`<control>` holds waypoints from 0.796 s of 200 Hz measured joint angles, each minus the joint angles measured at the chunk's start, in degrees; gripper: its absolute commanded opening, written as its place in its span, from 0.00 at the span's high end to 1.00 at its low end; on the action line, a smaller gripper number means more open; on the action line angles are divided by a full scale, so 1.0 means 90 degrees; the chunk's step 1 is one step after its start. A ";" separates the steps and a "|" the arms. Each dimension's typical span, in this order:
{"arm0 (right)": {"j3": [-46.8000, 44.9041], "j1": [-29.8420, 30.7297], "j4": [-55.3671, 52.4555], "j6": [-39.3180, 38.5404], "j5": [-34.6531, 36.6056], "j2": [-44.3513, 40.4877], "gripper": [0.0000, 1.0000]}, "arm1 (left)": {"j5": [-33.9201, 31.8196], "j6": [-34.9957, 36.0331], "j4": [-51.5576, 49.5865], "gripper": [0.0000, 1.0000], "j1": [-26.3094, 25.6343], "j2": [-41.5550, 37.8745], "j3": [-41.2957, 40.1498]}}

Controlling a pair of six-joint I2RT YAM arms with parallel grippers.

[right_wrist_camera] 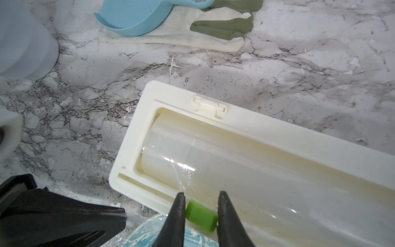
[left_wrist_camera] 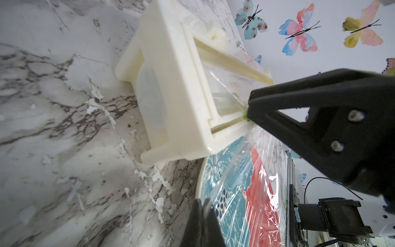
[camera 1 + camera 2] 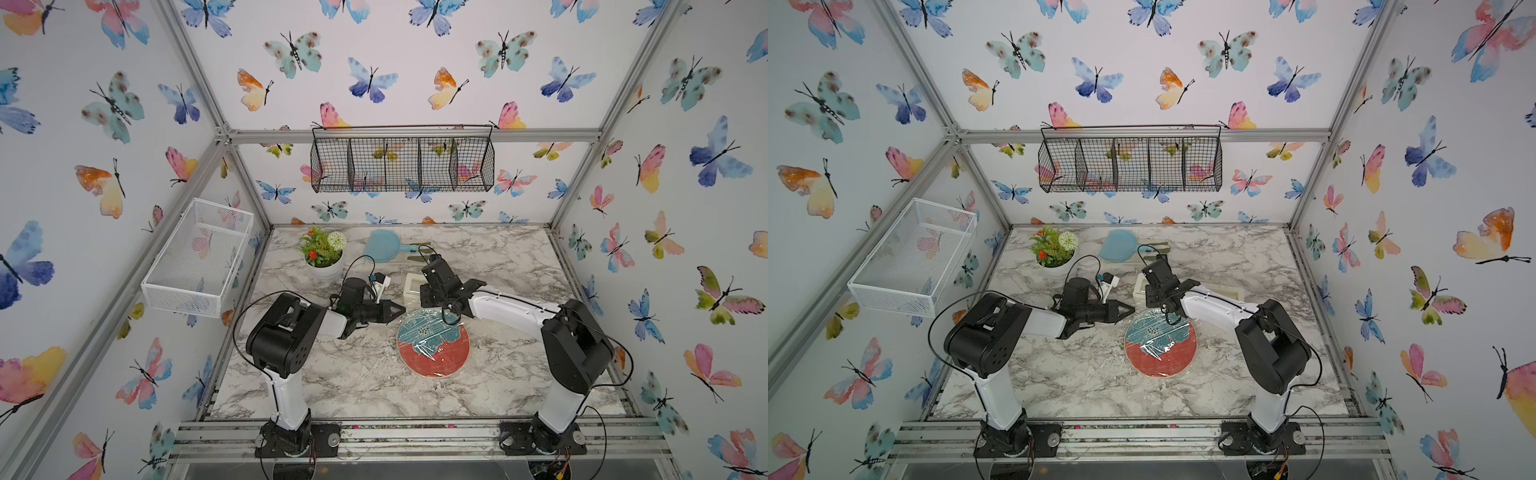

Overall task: Wrap the plate with plastic wrap
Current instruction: Tear off the plastic wrap from the plastic wrap cutting box.

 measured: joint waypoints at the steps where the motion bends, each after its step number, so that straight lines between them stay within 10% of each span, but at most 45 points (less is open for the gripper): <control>1: -0.0005 0.0000 0.0000 0.0000 0.0000 -0.0002 0.73 | 0.0002 0.0000 0.0000 1.00 0.0000 0.0000 0.0000; 159: -0.1013 -0.0675 -0.0321 -0.0415 0.0306 -0.0988 0.65 | 0.0010 -0.0029 -0.0080 1.00 0.0000 0.0000 0.0005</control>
